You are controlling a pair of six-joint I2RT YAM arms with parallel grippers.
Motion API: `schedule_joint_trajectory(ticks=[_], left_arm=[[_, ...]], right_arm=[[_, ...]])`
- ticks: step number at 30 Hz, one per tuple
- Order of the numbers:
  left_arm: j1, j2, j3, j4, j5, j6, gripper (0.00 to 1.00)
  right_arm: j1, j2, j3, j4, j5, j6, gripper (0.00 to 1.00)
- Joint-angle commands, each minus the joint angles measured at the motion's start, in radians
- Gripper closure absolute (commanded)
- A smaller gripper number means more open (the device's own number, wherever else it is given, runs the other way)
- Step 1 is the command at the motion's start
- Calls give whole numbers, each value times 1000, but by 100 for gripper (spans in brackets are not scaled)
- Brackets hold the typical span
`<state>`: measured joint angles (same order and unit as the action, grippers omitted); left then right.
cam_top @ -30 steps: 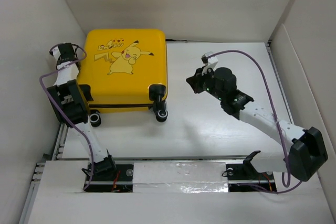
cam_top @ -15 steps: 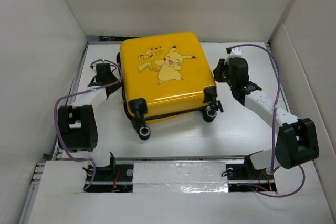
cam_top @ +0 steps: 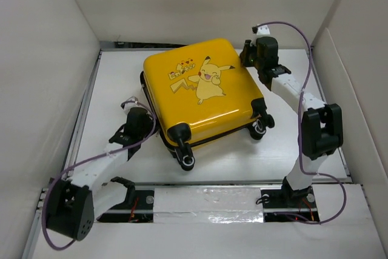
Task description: Pack the luggage
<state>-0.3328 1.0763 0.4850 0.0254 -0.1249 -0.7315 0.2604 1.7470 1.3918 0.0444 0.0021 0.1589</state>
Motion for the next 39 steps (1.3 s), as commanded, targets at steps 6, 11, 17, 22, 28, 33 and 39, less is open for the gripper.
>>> schedule_joint_trajectory(ticks=[6,11,17,22,28,33,39], left_arm=[[-42,-384,101,51,-263,-40,61],[-8,-270,265,191,-268,-13,43],[79,136,588,323,-119,12,27],[247,543,1031,125,178,85,28],[334,999,1590,-238,323,256,32],[374,1155,1649,-246,428,299,33],[385,1255,1705,-242,533,348,32]], right_arm=[[46,-144,62,-132,-106,-4,69],[81,-540,-230,-92,-67,24,68],[255,-917,-540,-257,-79,80,100],[402,-1133,-626,-495,-112,126,100],[502,-1156,-645,-635,33,230,94],[525,-979,-695,-549,143,272,91],[464,-815,-723,-444,256,269,89]])
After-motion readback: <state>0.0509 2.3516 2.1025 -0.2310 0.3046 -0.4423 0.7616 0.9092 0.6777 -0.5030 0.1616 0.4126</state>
